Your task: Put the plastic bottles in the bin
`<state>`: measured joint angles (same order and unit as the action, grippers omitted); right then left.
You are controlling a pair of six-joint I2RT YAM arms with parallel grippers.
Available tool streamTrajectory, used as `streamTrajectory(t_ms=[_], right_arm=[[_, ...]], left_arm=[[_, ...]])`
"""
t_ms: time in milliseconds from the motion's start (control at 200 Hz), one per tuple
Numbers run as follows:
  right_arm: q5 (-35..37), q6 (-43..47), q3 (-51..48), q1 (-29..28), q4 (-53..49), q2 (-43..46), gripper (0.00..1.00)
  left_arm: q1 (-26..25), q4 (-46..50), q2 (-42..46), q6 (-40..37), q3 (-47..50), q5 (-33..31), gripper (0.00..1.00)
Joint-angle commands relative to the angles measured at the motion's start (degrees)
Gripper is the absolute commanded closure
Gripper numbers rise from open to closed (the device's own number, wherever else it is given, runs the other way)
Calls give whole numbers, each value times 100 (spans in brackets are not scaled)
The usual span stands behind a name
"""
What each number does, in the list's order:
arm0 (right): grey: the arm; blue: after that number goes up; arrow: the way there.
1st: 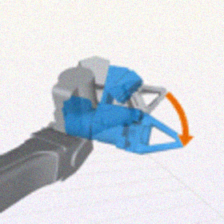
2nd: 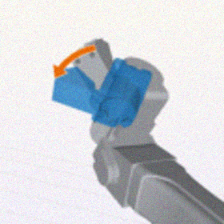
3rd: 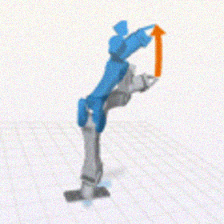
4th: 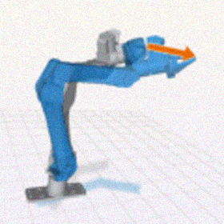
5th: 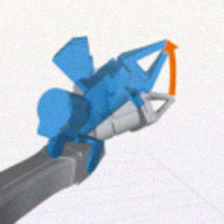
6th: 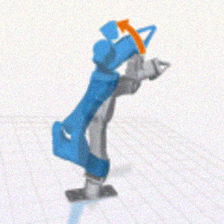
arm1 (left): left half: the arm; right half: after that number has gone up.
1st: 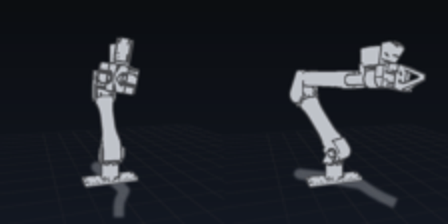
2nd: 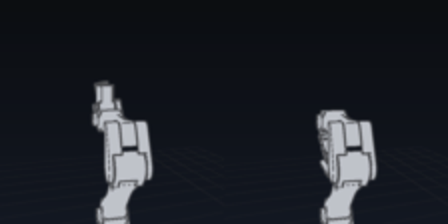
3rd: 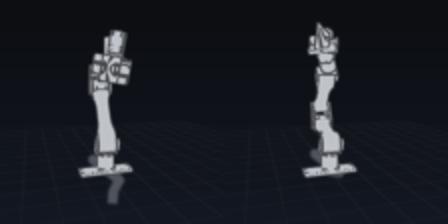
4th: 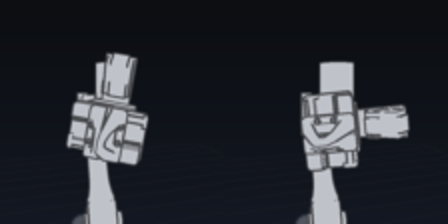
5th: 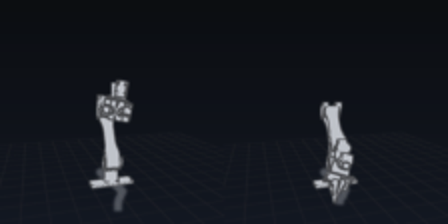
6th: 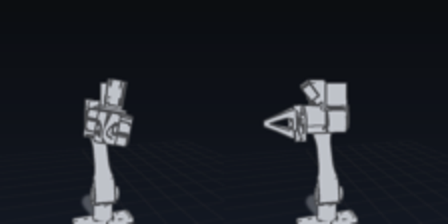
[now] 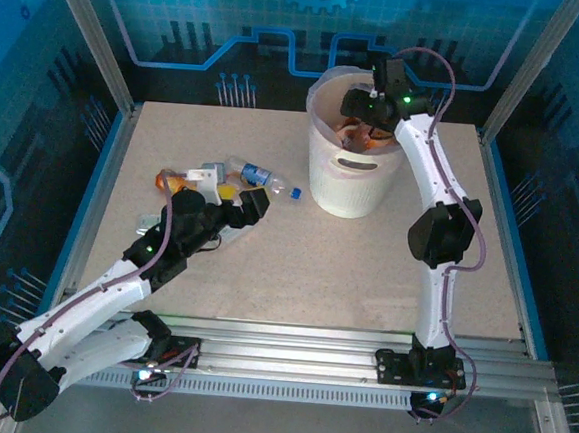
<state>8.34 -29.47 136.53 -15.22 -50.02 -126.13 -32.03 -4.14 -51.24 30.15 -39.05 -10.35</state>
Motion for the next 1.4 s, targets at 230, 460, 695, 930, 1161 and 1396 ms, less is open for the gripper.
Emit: streamTrajectory(t_ms=[230,460,695,930,1161,1396], right_arm=[[25,507,-50,60,-401,991,0],[-342,772,-435,58,-538,1758,0],[-960,832,-1235,35,-571,2473,0],[-1087,791,-1845,-39,-479,2989,0],[-1207,768,-2194,-105,-324,3265,0],[-1247,778,-2289,-165,-298,3331,0]], left_arm=[[452,477,14,907,49,-231,1],[1068,1172,64,1975,260,-425,1],[1595,2062,223,2917,499,-1055,1],[2240,2903,92,3735,457,-1515,1],[2892,2790,-412,3780,384,-1193,1],[3321,2744,-933,3947,253,-1089,1]])
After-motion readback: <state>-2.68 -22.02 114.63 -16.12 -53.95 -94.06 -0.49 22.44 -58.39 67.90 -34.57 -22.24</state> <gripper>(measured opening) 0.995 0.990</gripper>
